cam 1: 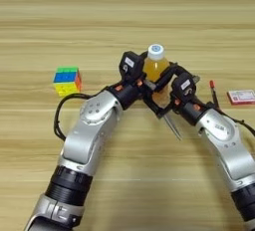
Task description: Move the objects on the table
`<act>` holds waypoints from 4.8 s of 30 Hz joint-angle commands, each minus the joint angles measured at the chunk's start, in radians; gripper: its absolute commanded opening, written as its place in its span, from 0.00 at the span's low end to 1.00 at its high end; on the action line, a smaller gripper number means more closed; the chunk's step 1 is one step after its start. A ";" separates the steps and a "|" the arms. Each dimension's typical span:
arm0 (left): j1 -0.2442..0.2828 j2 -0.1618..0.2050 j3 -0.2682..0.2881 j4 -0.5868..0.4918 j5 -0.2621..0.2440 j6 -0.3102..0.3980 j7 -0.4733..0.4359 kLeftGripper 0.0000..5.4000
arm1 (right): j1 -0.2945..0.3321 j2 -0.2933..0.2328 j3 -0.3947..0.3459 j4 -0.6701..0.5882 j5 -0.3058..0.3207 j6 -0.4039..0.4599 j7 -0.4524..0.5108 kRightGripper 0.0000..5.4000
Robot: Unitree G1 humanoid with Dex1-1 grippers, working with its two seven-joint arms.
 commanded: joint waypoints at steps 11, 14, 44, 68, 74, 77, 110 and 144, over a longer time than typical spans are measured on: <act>-0.002 -0.019 -0.001 -0.004 0.004 -0.016 0.002 0.64 | -0.005 0.023 0.000 0.021 0.027 0.045 0.016 0.96; -0.003 -0.019 0.001 0.001 0.004 -0.018 0.002 0.64 | -0.004 0.024 0.001 0.017 0.036 0.054 0.023 0.92; 0.006 -0.016 0.000 0.021 0.014 -0.030 0.003 0.64 | -0.017 0.033 -0.031 0.024 0.048 0.069 0.007 0.64; 0.023 0.001 -0.003 0.024 0.018 -0.056 -0.008 1.00 | -0.048 0.035 -0.095 0.065 0.037 0.056 -0.054 0.64; 0.054 0.024 -0.007 0.026 0.011 -0.103 -0.050 1.00 | -0.075 0.033 -0.143 0.105 0.032 0.046 -0.103 0.64; 0.061 0.034 0.008 0.024 0.005 -0.122 -0.060 1.00 | -0.085 0.030 -0.164 0.119 0.026 0.038 -0.122 0.64; -0.117 0.031 0.316 0.569 0.254 -0.621 0.476 1.00 | -0.117 -0.041 -0.317 0.192 0.028 -0.005 -0.203 0.64; -0.098 0.026 0.300 0.539 0.244 -0.617 0.470 1.00 | -0.345 -0.250 -0.528 0.798 0.057 -0.292 -0.242 0.64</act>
